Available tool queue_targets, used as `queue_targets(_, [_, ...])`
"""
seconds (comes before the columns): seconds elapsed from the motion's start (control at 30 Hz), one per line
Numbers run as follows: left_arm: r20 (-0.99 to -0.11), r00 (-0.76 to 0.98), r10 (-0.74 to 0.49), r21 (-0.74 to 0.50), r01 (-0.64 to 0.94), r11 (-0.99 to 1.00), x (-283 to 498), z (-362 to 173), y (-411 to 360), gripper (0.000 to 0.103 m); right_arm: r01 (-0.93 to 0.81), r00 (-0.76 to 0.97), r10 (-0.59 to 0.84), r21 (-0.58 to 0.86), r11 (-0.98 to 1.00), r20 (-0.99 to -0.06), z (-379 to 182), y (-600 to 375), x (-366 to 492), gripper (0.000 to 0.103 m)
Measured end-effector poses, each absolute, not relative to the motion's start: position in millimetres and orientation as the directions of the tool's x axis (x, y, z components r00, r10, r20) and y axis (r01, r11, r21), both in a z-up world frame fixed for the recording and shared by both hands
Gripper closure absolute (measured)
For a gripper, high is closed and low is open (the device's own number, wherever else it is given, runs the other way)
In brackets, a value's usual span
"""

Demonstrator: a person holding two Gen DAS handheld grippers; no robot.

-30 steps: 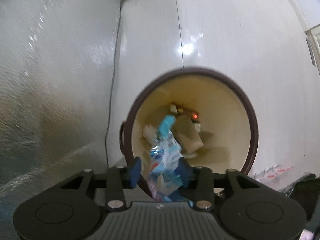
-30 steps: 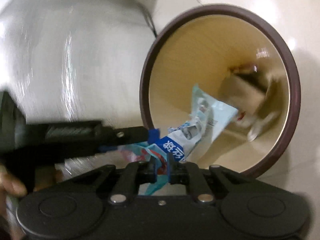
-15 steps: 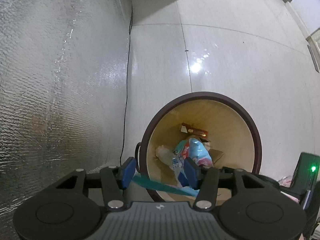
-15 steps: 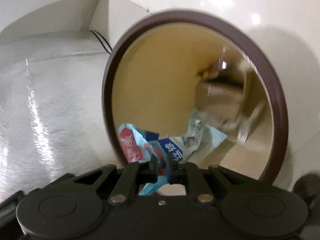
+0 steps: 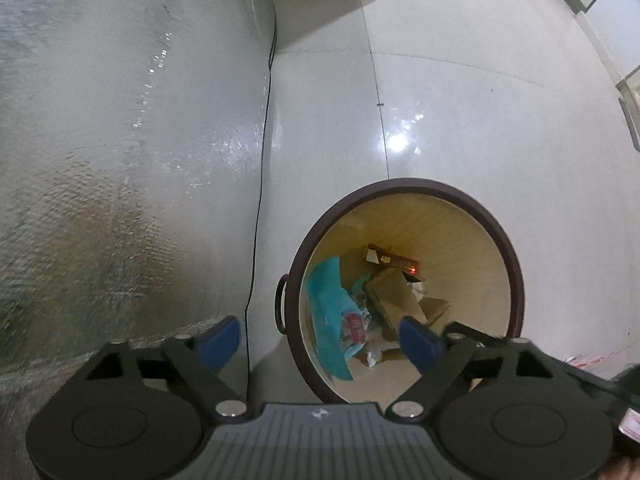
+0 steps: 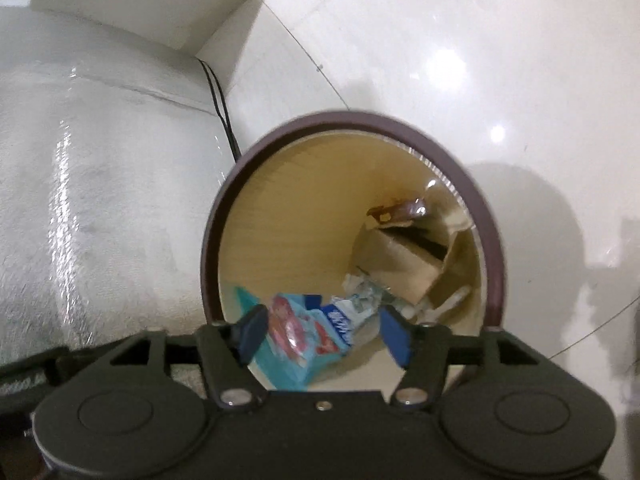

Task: Collect trash
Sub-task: 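Raise both tools from the bin and move back toward the bed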

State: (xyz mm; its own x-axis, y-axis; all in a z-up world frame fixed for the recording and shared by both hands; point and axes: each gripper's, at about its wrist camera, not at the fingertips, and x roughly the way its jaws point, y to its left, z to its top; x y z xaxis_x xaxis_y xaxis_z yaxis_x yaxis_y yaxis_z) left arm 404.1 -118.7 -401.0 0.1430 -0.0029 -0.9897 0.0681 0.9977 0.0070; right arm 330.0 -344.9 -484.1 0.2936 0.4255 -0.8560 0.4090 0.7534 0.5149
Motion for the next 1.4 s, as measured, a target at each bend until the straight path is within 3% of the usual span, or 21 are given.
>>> queue_targets(0.13, [-0.985, 0.174, 0.0, 0.009, 0.054, 0.998, 391, -383, -114, 0.003, 0.382, 0.307, 0.379, 0.478, 0.791, -0.873, -454, -355, 315, 0.02])
queue_targets(0.23, [-0.982, 0.187, 0.009, 0.018, 0.046, 0.999, 380, -372, -111, 0.0, 0.365, 0.319, 0.356, 0.46, 0.809, -0.878, -430, -363, 305, 0.006])
queue_targets(0.4, [-0.978, 0.21, 0.001, 0.011, 0.046, 0.999, 357, -347, -110, 0.0, 0.325, 0.352, 0.319, 0.434, 0.84, -0.88, -392, -370, 286, 0.0])
queue_targets(0.93, [-0.924, 0.38, -0.053, -0.02, 0.09, 0.996, 275, -233, -111, 0.0, 0.222, 0.509, 0.192, 0.343, 0.913, -0.839, -266, -388, 205, 0.0])
queue_targets(1.4, [-0.769, 0.611, -0.189, -0.074, 0.207, 0.975, 184, -109, -115, 0.0, 0.154, 0.713, 0.09, 0.28, 0.948, -0.695, -137, -377, 122, 0.0])
